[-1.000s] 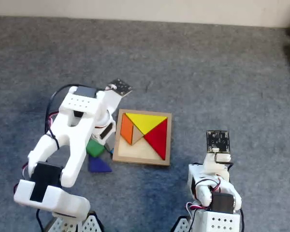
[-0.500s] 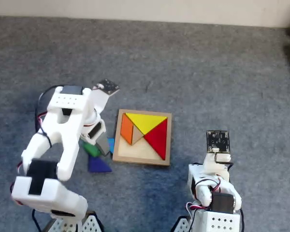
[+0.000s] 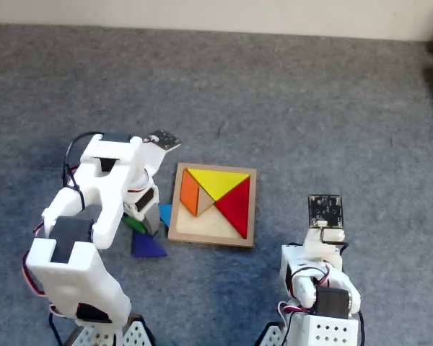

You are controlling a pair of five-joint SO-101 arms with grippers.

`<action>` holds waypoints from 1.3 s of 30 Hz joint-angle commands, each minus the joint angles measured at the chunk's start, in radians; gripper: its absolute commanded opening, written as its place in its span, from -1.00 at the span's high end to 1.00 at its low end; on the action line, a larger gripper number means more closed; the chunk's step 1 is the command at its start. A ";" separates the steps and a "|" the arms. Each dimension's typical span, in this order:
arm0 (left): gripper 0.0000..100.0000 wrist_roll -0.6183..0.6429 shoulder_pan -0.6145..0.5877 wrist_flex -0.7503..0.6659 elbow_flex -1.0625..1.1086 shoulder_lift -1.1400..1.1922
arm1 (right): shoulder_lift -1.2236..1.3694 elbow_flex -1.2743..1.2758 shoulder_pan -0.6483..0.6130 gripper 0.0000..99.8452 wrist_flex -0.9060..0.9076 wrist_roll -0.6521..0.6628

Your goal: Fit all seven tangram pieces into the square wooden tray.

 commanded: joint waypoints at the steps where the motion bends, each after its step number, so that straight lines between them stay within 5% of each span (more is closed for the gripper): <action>1: 0.64 -0.003 -0.012 -0.009 -0.031 -0.016 | -0.018 0.102 0.010 0.99 0.007 0.011; 11: 0.66 0.040 0.036 0.052 -0.024 -0.237 | -0.018 0.102 0.010 0.99 0.007 0.011; 25: 0.66 0.226 0.407 0.003 -0.042 -0.234 | -0.018 0.102 0.010 0.99 0.007 0.011; 39: 0.66 0.330 0.430 -0.021 -0.211 -0.030 | -0.018 0.102 0.010 0.99 0.007 0.011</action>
